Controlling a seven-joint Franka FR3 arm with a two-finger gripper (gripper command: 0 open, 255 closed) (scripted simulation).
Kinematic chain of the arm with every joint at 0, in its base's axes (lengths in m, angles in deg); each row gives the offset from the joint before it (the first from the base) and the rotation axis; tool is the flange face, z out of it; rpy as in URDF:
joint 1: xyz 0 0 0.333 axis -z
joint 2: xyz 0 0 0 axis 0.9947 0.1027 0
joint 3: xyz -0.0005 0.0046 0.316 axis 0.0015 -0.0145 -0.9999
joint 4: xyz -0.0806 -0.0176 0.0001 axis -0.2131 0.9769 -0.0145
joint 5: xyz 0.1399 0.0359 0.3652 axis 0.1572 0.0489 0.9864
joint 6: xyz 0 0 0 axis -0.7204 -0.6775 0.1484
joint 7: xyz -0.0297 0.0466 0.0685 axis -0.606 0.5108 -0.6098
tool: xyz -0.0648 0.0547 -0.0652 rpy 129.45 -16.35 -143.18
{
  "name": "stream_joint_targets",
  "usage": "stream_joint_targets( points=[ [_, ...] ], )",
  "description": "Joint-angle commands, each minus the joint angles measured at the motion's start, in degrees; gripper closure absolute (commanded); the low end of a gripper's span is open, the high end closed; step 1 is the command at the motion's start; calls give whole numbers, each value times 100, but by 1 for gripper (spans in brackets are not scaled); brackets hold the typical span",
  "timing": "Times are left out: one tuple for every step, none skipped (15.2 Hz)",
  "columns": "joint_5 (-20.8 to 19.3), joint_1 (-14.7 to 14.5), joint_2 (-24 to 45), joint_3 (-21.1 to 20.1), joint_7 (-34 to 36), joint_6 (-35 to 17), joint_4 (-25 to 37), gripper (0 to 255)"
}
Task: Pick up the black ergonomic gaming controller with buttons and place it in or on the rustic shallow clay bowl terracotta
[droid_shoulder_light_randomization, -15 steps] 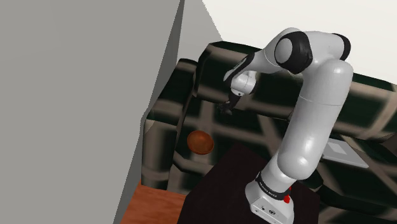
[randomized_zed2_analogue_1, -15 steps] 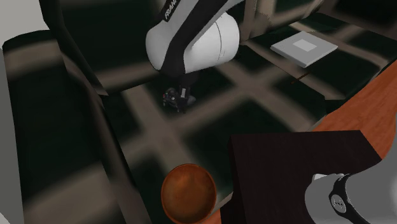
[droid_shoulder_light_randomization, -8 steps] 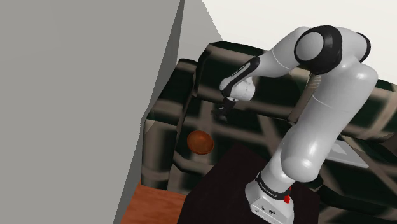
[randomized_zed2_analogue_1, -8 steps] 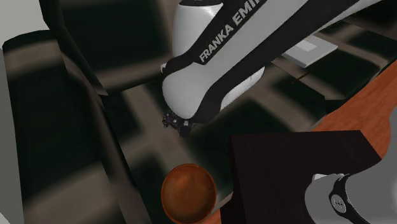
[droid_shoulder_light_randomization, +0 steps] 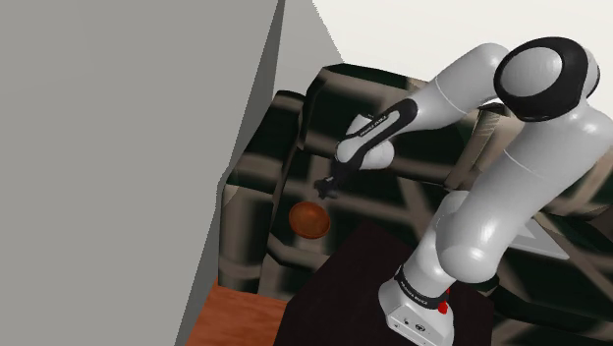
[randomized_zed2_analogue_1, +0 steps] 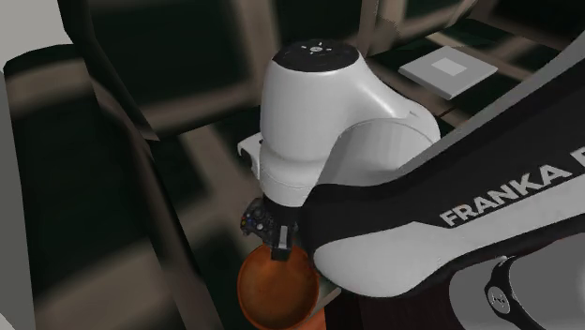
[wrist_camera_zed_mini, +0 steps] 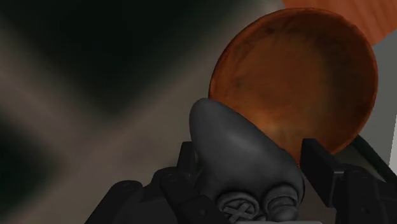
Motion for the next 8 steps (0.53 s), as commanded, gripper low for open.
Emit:
stream_joint_targets(
  points=[
    [-213,-58,-150,-227,501,-81,-185,255],
    [-300,-91,-219,-358,746,-120,-278,255],
    [-374,-126,-281,-495,987,-156,-363,255],
    [-435,-163,-335,-637,1223,-190,-440,255],
    [-484,-204,-383,-781,1455,-221,-509,255],
    [-509,-233,-408,-871,1597,-239,-548,255],
    [-394,-290,-297,-839,1510,-348,-551,255],
    [-264,-360,-184,-799,1413,-456,-553,255]
  ],
)
